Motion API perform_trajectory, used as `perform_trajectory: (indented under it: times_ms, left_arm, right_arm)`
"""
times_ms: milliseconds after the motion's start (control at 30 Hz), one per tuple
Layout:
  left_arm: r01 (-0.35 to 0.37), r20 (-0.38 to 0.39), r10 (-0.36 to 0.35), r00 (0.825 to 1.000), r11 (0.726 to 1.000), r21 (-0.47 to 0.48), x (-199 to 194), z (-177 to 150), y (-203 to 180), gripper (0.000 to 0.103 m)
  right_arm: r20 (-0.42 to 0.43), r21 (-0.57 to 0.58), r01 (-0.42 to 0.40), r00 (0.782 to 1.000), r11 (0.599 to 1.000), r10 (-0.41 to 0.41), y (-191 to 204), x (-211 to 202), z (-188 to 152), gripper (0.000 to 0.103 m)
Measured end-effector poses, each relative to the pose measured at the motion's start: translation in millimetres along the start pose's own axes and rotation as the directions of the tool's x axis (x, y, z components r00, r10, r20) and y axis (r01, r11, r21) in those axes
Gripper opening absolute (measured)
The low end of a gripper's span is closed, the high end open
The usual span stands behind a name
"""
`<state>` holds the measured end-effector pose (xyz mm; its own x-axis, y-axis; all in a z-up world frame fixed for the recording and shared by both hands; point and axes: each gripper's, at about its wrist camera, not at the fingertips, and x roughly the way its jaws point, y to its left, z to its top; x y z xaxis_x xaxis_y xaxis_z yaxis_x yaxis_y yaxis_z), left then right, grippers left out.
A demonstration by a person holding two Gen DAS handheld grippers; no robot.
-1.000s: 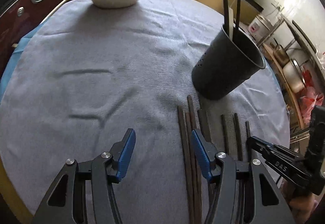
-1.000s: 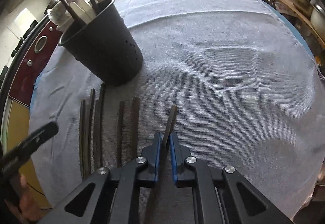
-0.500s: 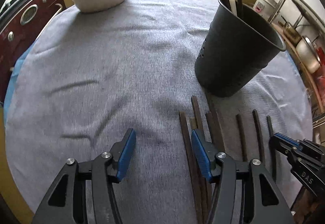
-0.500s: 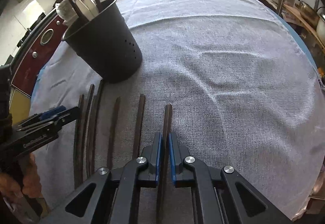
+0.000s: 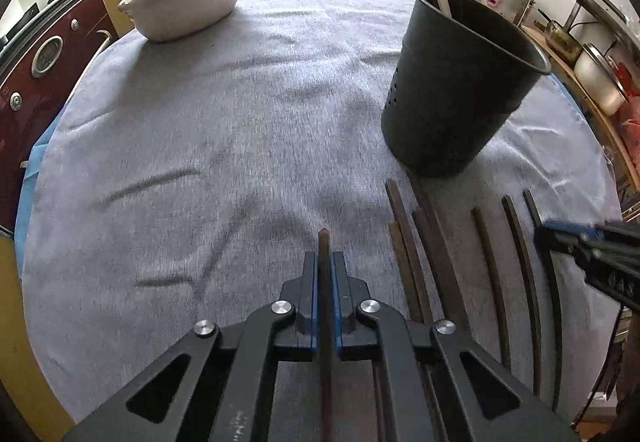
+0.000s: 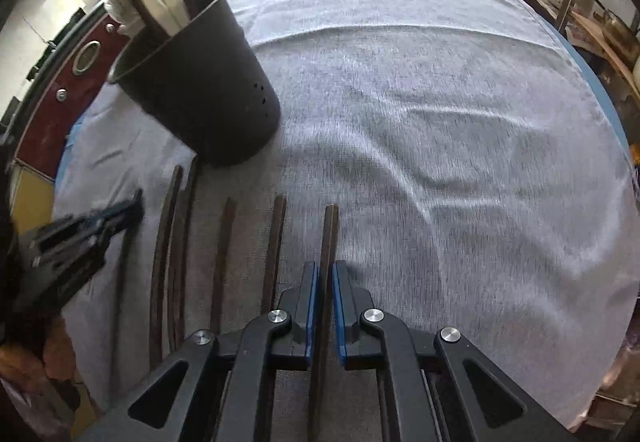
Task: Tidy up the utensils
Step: 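Lift the chopsticks in both tools and carry them above the black holder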
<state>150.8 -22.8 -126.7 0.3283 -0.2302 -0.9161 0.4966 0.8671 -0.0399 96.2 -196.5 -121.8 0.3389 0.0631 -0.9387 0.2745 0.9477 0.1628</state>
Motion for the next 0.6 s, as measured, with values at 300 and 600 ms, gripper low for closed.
perform_trajectory:
  times_ms: [300,600]
  left_arm:
    - [-0.029,0.023,0.029,0.999,0.999,-0.027,0,-2,-3,0.006]
    - [0.059,0.250,-0.028,0.968,0.991,-0.119,-90,-24,-6,0.006]
  right_arm:
    - [0.047,-0.001,-0.019,0.999,1.000,0.019,12,-1,-6,0.007]
    - [0.297,-0.044,-0.169,0.939,0.985,0.174,-6,-78,-38,0.007]
